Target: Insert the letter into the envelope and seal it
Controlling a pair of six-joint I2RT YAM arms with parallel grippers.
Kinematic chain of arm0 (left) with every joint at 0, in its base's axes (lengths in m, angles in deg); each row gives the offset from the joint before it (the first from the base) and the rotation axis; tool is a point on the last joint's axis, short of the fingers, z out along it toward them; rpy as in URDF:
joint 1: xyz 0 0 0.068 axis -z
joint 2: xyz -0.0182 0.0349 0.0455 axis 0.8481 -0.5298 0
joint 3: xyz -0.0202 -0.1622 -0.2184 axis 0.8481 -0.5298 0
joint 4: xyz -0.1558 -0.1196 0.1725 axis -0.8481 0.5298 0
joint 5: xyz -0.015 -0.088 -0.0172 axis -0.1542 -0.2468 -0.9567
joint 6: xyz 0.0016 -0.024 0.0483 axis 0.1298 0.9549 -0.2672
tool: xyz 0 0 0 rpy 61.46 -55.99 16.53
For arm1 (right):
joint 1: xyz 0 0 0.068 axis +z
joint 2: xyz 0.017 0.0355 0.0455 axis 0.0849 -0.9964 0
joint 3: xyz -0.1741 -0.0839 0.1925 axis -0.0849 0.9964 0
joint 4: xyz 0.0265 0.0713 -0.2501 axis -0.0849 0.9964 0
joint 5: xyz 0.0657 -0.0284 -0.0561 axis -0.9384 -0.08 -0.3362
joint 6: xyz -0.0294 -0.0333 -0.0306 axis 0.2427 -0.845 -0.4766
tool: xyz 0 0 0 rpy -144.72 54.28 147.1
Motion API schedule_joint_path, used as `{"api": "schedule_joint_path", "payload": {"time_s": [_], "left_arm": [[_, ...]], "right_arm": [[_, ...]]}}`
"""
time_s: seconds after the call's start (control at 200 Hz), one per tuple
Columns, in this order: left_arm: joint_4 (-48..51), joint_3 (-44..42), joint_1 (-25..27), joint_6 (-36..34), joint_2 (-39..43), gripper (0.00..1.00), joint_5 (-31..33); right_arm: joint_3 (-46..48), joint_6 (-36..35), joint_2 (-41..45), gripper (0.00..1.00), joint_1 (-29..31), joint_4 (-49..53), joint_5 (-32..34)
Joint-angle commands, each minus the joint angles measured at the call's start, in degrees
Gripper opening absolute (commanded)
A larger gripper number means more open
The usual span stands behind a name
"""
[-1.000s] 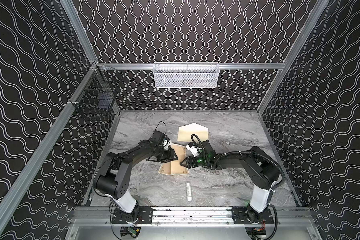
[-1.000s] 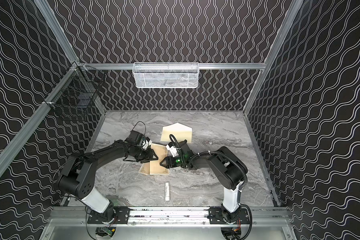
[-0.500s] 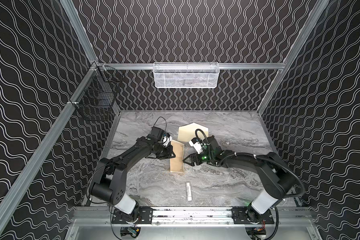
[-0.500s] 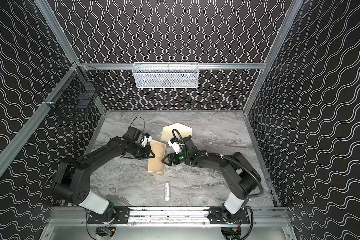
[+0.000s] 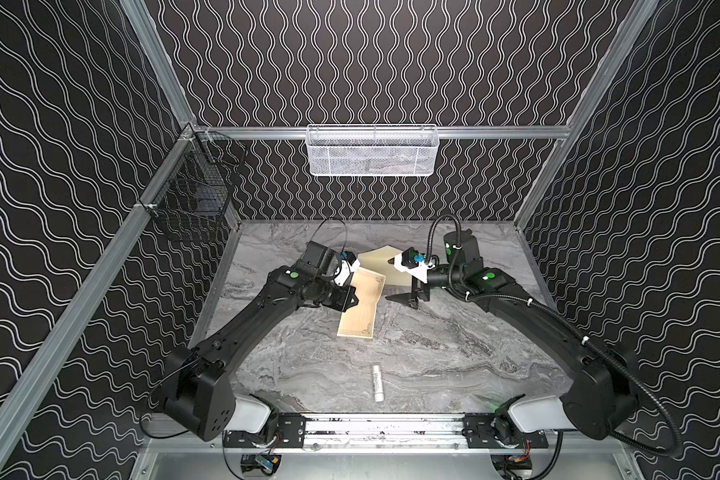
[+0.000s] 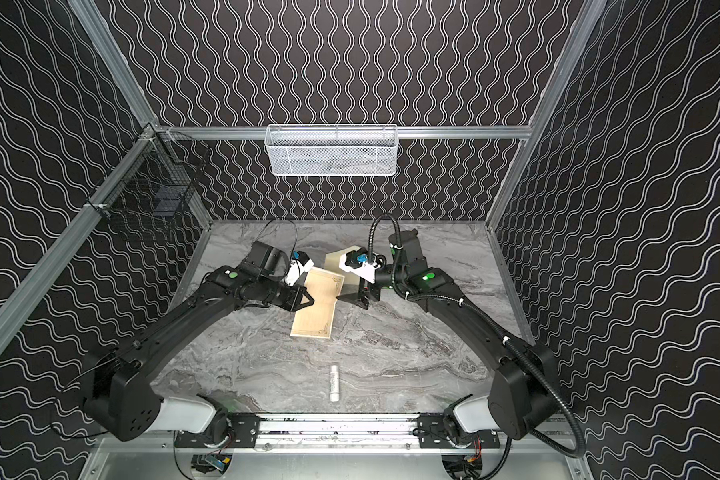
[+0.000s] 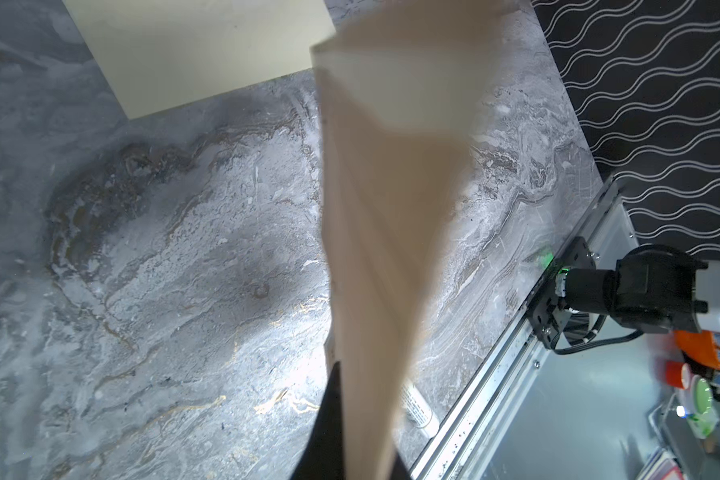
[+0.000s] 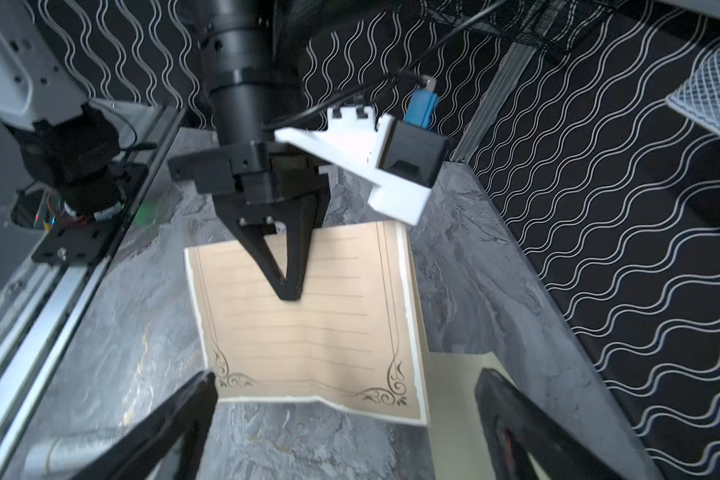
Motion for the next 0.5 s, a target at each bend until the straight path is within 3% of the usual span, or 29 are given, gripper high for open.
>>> {"api": "schedule_joint_path", "payload": {"time_s": [0.0, 0.295, 0.49], "left_arm": [[-0.2, 0.6, 1.2, -4.8, 2.0, 0.05, 2.1], [-2.8, -1.9, 4.8, -10.6, 8.4, 0.02, 0.7], [-2.2, -1.6, 6.3, -14.4, 8.7, 0.02, -2.7]], "right_arm": [[-3.7, -12.6, 0.4, 1.0, -0.4, 11.1, -1.0], [-12.9, -15.5, -5.5, 0.99, -0.5, 19.8, -2.6], [-17.2, -16.6, -9.2, 0.9, 0.3, 23.2, -6.7]]}}
